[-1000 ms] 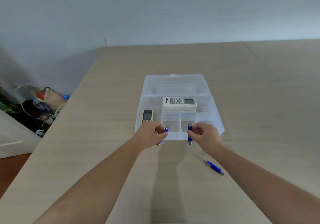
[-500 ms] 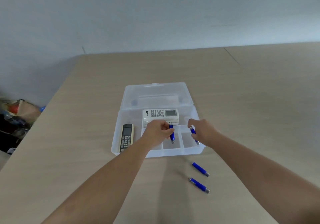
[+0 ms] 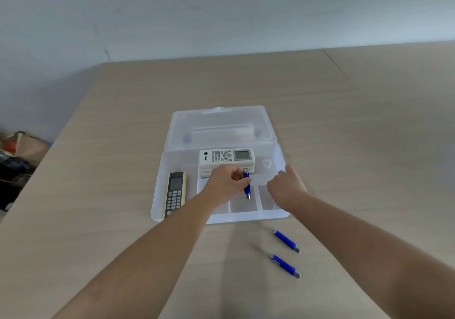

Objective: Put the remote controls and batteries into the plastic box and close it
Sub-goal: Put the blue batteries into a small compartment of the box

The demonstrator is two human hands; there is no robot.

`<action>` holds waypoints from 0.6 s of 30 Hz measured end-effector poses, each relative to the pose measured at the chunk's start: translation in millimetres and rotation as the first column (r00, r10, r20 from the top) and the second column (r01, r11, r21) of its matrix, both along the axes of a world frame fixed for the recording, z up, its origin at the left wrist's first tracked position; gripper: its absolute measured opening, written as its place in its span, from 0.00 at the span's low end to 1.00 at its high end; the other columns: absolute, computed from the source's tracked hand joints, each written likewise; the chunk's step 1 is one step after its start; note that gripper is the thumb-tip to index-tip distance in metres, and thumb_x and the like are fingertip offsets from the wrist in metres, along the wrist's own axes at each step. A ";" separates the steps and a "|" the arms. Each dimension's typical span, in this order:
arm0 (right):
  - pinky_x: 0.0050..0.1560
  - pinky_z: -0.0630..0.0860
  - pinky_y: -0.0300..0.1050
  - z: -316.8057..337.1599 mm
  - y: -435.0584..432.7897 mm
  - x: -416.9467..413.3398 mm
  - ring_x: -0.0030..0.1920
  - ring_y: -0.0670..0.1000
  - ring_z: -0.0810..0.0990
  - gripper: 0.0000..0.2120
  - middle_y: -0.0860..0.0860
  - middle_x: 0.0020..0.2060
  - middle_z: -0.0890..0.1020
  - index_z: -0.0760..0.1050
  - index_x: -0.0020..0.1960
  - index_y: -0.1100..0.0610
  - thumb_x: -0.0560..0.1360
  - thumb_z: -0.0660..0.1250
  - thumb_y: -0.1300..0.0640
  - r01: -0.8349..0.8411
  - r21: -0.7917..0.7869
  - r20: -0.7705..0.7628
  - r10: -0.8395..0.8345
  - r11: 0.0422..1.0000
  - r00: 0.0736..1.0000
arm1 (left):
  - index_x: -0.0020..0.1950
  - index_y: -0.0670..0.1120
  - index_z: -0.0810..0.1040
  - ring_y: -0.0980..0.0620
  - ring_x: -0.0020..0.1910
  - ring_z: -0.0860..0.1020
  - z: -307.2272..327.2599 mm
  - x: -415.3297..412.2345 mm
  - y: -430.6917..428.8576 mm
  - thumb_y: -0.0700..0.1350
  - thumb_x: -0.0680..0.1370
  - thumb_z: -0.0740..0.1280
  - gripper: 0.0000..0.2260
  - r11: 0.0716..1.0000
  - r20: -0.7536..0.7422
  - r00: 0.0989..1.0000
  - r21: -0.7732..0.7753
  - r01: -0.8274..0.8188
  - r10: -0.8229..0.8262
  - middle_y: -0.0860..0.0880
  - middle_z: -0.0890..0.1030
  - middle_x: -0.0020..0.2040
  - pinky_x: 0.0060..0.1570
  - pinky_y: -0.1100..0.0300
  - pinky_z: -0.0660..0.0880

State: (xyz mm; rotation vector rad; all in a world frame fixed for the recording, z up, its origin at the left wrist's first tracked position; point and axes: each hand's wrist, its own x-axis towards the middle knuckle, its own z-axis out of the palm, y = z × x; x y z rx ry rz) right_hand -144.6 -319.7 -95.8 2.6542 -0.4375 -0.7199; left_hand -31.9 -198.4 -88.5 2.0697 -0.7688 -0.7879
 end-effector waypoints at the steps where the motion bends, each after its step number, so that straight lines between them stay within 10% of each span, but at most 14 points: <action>1: 0.65 0.59 0.47 -0.1 -0.1 -0.9 0.47 0.53 0.70 0.04 0.48 0.30 0.65 0.71 0.45 0.52 0.74 0.65 0.59 -0.011 -0.006 0.012 0.011 1.000 1.000 | 0.37 0.49 0.77 0.55 0.34 0.80 -1.0 -0.2 -1.3 0.40 0.74 0.69 0.07 1.000 0.009 1.000 0.005 0.003 -0.003 0.52 0.80 0.32 0.42 0.65 0.77; 5: 0.66 0.59 0.51 -0.9 -3.8 -7.6 0.58 0.53 0.72 0.09 0.50 0.42 0.69 0.77 0.53 0.55 0.75 0.61 0.60 -0.046 -0.006 0.048 0.046 0.999 0.998 | 0.43 0.44 0.81 0.51 0.40 0.81 1.4 -4.4 -8.0 0.42 0.74 0.69 0.02 1.000 0.052 0.999 0.020 0.017 -0.018 0.48 0.82 0.36 0.50 0.56 0.79; 11: 0.57 0.64 0.45 8.8 -24.3 -28.6 0.54 0.51 0.74 0.11 0.48 0.51 0.78 0.77 0.56 0.48 0.77 0.60 0.54 0.071 0.245 0.419 -0.171 0.967 0.892 | 0.50 0.42 0.82 0.49 0.43 0.82 8.8 -20.1 -29.4 0.44 0.75 0.68 0.08 0.996 0.144 0.989 0.083 0.029 -0.041 0.48 0.83 0.41 0.37 0.67 0.72; 15: 0.40 0.71 0.40 8.3 -27.8 -53.9 0.43 0.51 0.76 0.10 0.50 0.45 0.78 0.74 0.51 0.53 0.71 0.69 0.56 0.217 0.794 0.385 -0.747 0.567 0.543 | 0.44 0.41 0.79 0.45 0.39 0.78 7.3 -43.4 -50.2 0.43 0.74 0.67 0.06 0.966 0.214 0.963 0.231 0.112 -0.163 0.46 0.80 0.39 0.38 0.58 0.73; 18: 0.28 0.69 0.39 2.0 -25.0 -60.8 0.33 0.49 0.75 0.09 0.50 0.38 0.80 0.72 0.47 0.52 0.71 0.70 0.59 0.248 0.907 0.211 -0.878 0.340 0.431 | 0.38 0.42 0.74 0.44 0.42 0.78 2.4 -60.2 -67.8 0.40 0.76 0.65 0.07 0.903 0.318 0.903 0.405 0.146 -0.289 0.47 0.75 0.36 0.39 0.58 0.70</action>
